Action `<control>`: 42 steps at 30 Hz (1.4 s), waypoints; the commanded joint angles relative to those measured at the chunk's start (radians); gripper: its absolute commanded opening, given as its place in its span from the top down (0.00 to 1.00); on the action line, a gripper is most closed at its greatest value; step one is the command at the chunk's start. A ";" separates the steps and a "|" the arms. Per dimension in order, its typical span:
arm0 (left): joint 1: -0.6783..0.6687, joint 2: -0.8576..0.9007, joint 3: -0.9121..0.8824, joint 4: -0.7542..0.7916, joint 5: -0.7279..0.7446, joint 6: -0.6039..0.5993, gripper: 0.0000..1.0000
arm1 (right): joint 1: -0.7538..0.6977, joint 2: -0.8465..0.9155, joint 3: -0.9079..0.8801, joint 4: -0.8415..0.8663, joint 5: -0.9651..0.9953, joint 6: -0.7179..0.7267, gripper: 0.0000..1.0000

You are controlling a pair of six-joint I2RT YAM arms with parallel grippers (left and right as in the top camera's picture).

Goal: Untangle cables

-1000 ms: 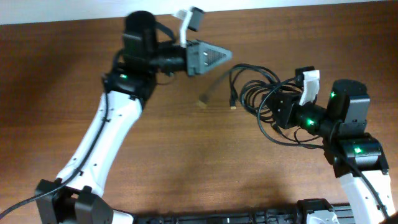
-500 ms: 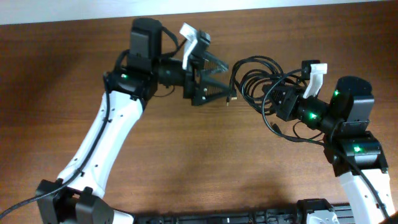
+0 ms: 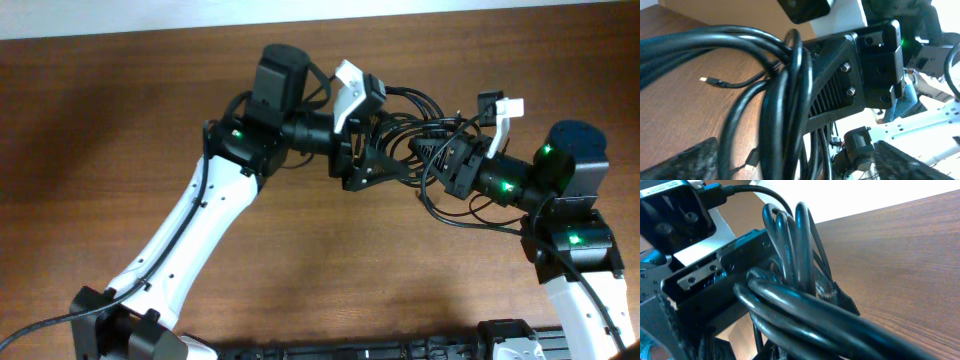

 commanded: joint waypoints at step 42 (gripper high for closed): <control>-0.100 -0.019 0.007 -0.096 -0.362 0.375 1.00 | -0.004 -0.001 0.005 -0.102 0.348 0.535 0.21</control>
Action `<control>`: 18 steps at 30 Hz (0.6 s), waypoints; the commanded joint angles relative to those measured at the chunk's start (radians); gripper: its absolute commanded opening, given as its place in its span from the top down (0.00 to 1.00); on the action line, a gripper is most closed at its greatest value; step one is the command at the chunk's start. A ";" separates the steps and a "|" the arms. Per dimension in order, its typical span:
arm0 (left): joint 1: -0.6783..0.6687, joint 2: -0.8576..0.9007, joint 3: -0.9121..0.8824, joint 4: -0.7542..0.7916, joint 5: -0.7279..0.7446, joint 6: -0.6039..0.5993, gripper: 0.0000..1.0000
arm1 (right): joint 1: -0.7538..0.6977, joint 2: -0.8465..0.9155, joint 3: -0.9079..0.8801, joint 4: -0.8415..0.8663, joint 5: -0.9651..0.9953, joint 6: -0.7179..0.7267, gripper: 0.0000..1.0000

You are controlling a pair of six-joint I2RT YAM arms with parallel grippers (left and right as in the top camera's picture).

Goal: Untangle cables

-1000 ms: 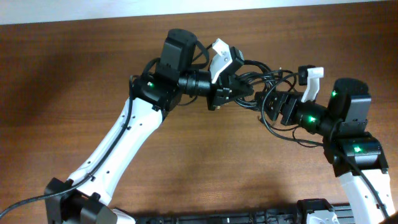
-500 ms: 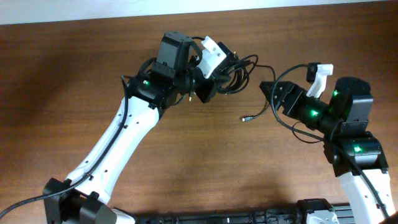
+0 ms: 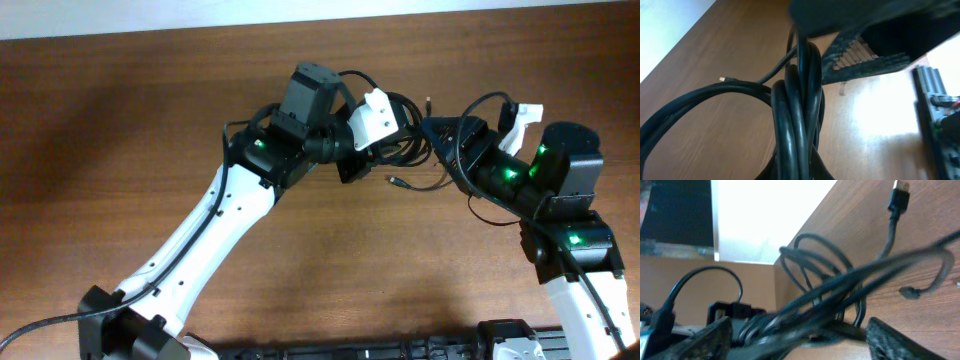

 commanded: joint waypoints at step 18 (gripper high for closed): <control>-0.005 -0.019 0.007 0.009 0.190 0.026 1.00 | -0.002 -0.001 0.002 0.004 -0.011 0.118 0.40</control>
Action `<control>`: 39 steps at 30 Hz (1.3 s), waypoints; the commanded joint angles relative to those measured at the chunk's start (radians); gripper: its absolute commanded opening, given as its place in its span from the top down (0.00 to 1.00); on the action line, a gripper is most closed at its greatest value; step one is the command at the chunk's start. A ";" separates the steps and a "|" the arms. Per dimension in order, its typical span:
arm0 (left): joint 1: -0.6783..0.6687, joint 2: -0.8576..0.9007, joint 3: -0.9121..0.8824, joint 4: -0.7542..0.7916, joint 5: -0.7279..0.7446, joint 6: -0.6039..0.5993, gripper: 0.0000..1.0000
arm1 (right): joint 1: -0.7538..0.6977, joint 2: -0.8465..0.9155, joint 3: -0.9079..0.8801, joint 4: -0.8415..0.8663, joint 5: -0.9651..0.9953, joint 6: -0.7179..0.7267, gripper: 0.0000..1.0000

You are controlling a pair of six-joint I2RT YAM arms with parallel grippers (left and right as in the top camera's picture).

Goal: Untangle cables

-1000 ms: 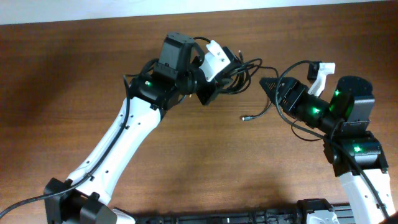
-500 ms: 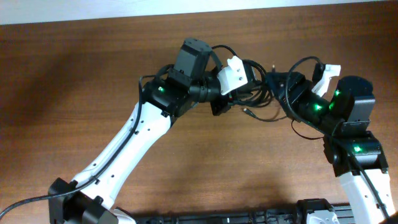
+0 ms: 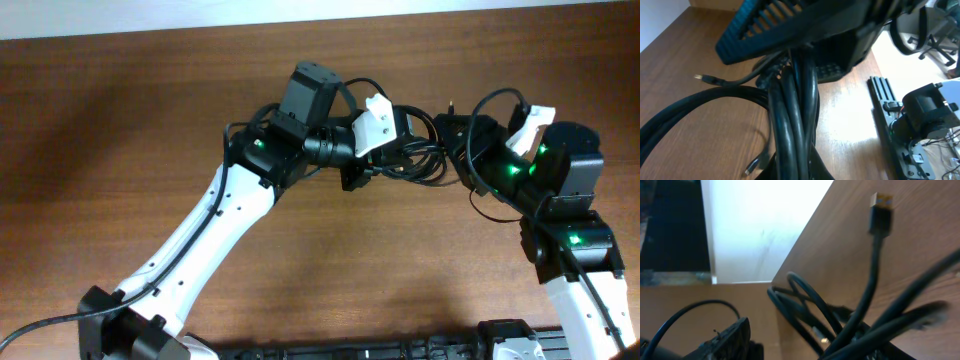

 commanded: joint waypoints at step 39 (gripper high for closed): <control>0.076 -0.011 0.007 0.017 0.095 -0.473 0.01 | -0.002 -0.002 0.002 0.314 -0.307 -0.384 0.96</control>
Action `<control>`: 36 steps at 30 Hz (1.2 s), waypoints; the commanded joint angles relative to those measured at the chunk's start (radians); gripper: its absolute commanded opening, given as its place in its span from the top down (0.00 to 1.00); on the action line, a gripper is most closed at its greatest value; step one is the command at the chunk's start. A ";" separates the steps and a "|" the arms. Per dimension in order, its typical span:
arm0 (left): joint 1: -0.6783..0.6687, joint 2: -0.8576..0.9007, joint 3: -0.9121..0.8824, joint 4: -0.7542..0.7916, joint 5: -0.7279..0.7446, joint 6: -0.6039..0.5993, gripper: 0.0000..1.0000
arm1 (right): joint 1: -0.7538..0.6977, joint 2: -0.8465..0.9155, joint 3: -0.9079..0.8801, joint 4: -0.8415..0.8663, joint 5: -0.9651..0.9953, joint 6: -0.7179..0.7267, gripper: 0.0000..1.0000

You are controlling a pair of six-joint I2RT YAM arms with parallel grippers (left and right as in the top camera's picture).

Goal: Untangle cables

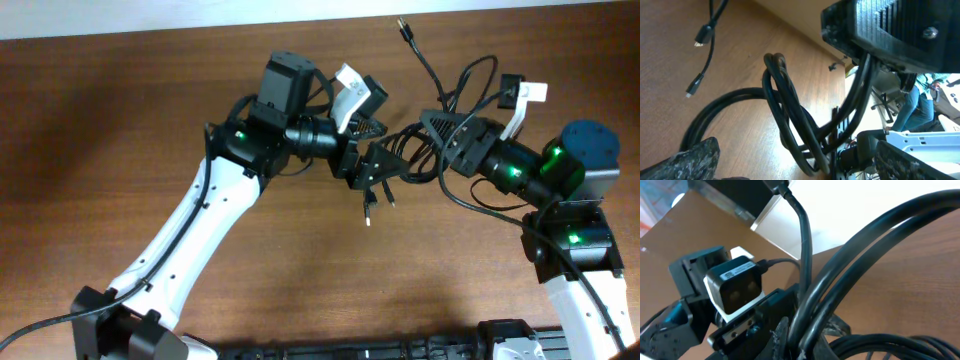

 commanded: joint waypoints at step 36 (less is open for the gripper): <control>0.233 0.041 0.007 -0.066 -0.210 -0.117 1.00 | 0.000 -0.004 0.006 0.069 -0.134 -0.049 0.96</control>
